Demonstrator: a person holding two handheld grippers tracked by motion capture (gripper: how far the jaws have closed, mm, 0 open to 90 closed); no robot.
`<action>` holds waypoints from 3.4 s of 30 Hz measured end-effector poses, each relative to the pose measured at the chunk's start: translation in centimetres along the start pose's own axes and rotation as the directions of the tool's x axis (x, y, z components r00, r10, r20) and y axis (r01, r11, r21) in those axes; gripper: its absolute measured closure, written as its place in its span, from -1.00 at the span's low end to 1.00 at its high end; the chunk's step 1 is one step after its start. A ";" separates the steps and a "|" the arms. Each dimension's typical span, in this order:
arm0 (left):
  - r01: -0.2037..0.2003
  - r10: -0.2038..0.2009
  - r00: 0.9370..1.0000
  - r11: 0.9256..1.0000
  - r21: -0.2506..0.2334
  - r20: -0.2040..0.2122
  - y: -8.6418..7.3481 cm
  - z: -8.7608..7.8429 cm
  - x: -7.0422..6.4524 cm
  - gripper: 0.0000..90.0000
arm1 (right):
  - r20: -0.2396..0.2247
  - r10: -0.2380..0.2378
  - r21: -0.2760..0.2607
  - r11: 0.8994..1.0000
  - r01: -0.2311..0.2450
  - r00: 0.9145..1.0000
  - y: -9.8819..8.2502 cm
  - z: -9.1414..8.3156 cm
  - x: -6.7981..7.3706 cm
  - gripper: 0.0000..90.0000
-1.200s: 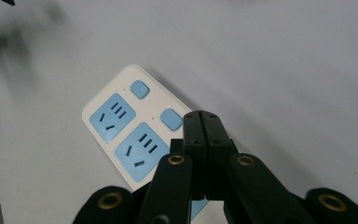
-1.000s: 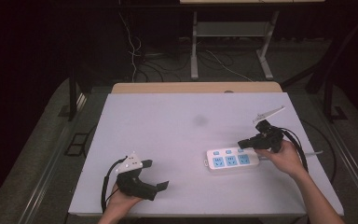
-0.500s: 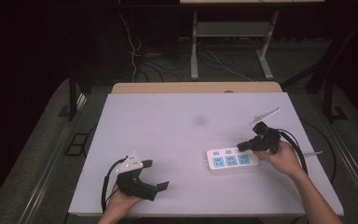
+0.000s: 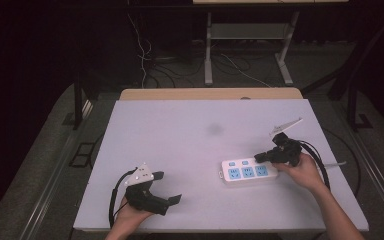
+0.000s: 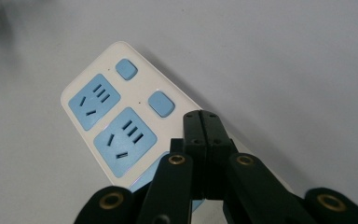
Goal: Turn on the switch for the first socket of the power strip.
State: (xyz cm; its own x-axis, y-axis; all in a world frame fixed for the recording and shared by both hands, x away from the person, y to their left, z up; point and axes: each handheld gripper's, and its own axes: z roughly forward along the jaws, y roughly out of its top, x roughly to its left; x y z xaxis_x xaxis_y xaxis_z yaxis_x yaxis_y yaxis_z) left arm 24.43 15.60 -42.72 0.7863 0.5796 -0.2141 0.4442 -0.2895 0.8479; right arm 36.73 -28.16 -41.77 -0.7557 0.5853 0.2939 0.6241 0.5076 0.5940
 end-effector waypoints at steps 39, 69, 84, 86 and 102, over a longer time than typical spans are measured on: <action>-0.005 0.005 1.000 1.000 0.004 0.008 0.0 0.0 0.1 -1.00 | -0.015 0.018 -0.110 0.994 -0.019 1.000 -1.3 0.6 -0.3 1.00; -0.004 0.004 1.000 1.000 0.004 0.010 0.0 0.0 0.0 -1.00 | 0.046 -0.027 -0.108 0.994 0.031 0.999 -1.2 -1.2 2.2 1.00; 0.001 -0.001 1.000 1.000 -0.001 0.007 0.0 -0.1 0.0 -1.00 | 0.068 -0.002 -0.179 0.984 0.014 0.998 -3.3 -4.5 3.6 0.99; 0.001 -0.001 1.000 1.000 -0.002 0.007 0.0 -0.1 0.0 -1.00 | 0.066 0.005 -0.187 0.982 0.007 0.998 -3.5 -4.7 3.6 0.99; 0.008 -0.008 1.000 1.000 -0.012 0.005 -0.1 -0.3 -0.2 -1.00 | 0.067 0.142 -0.312 0.943 -0.115 0.988 -6.9 -7.1 4.4 0.13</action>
State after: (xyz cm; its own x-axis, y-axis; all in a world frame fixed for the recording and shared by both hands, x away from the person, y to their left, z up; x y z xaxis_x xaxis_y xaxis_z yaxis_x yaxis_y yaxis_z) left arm 24.15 15.76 -42.58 0.7851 0.5777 -0.2234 0.4451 -0.2753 0.8521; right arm 27.67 -33.54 -39.21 -0.6443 0.6924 0.3247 0.6133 0.2141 0.7603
